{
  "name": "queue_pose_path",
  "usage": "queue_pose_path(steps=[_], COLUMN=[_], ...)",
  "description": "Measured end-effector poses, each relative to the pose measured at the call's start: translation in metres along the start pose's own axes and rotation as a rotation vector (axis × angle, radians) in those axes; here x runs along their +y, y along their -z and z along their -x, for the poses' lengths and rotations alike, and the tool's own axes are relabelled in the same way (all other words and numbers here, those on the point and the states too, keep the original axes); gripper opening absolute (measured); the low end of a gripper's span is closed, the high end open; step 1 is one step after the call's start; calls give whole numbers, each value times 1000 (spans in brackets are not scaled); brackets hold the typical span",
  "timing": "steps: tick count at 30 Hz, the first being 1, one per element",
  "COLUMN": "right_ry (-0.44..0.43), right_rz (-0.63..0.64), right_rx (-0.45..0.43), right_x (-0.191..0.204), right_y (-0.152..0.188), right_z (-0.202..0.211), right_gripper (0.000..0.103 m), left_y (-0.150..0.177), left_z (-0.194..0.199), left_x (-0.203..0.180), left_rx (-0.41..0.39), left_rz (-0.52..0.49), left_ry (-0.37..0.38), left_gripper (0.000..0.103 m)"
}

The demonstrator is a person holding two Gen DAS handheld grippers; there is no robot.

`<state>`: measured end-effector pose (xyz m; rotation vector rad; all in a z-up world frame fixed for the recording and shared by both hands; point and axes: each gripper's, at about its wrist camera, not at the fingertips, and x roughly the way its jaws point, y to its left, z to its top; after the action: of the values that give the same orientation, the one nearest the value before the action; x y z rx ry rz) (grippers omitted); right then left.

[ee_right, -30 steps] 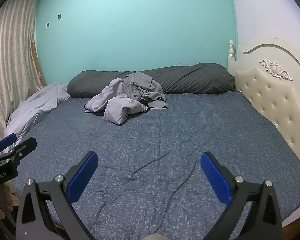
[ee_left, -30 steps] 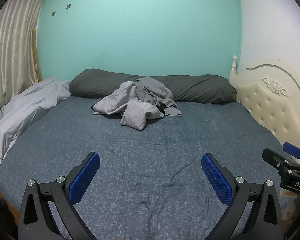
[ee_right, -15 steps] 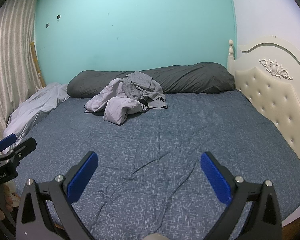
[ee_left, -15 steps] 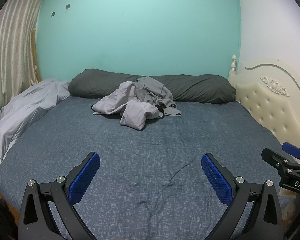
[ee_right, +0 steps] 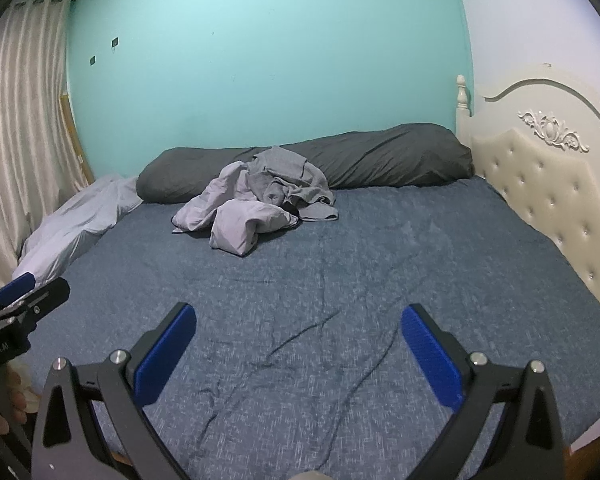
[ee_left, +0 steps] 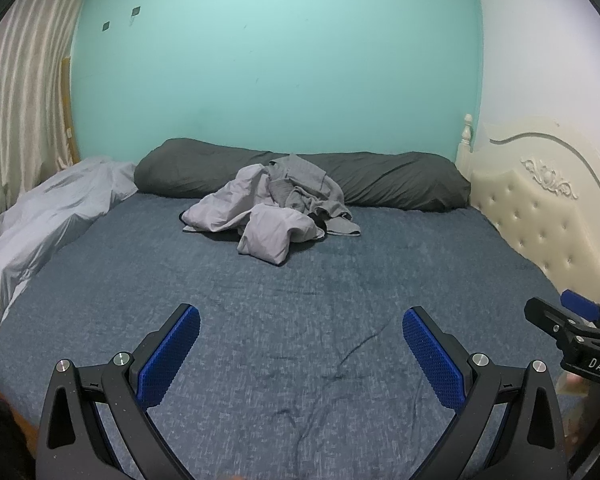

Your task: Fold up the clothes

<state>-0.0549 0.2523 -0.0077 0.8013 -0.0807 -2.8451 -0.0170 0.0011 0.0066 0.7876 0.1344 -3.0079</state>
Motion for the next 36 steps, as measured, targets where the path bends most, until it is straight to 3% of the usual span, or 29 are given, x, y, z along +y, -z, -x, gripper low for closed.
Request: queue_pose_path(steps=[7, 13, 18, 29, 36], right_ry=[-23, -51, -56, -42, -34], right_rz=[-3, 24, 23, 23, 13], right_rx=[7, 21, 68, 115, 209], right_x=[-8, -13, -21, -53, -66], right_y=[-19, -38, -55, -91, -110], right_z=[-40, -96, -156, -342, -418], right_gripper=[103, 103, 103, 103, 103], left_y=[-14, -28, -40, -64, -84], left_z=[-35, -88, -149, -325, -393], left_x=[12, 26, 36, 36, 50], left_rx=[7, 24, 39, 109, 193], left_rz=[15, 33, 46, 37, 81], left_ry=[-12, -4, 24, 91, 42], left_gripper=[103, 103, 103, 103, 103])
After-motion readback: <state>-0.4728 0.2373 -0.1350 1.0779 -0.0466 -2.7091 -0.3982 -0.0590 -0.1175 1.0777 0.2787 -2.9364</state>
